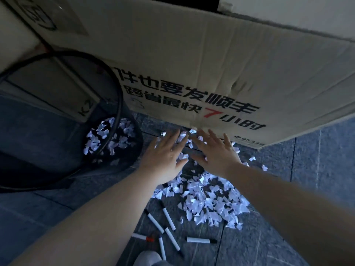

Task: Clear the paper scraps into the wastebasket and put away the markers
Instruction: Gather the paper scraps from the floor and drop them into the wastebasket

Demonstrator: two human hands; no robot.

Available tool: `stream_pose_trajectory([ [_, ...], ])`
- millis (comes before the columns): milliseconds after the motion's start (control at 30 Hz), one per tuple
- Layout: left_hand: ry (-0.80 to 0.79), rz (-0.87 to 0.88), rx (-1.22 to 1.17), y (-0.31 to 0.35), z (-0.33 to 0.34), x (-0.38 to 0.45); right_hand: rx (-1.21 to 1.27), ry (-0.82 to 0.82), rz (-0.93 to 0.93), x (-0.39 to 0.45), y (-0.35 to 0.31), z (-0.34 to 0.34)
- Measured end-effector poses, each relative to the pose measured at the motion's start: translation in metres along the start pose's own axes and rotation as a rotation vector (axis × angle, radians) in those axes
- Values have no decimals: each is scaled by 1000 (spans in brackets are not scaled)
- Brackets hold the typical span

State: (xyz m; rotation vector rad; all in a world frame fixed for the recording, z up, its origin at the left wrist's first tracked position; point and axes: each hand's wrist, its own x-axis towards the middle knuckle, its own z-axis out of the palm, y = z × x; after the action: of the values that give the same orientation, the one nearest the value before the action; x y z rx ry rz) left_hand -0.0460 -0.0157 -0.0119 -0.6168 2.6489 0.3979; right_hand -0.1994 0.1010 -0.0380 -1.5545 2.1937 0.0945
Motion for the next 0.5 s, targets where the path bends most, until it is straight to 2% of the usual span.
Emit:
stream_pose_trajectory([
  [267,-26,-42,-2,-2,71,13,5,-62,158,-2,33,61],
  [500,-69,-50,-83,3,117,2,72,57,142,-16,29,96],
])
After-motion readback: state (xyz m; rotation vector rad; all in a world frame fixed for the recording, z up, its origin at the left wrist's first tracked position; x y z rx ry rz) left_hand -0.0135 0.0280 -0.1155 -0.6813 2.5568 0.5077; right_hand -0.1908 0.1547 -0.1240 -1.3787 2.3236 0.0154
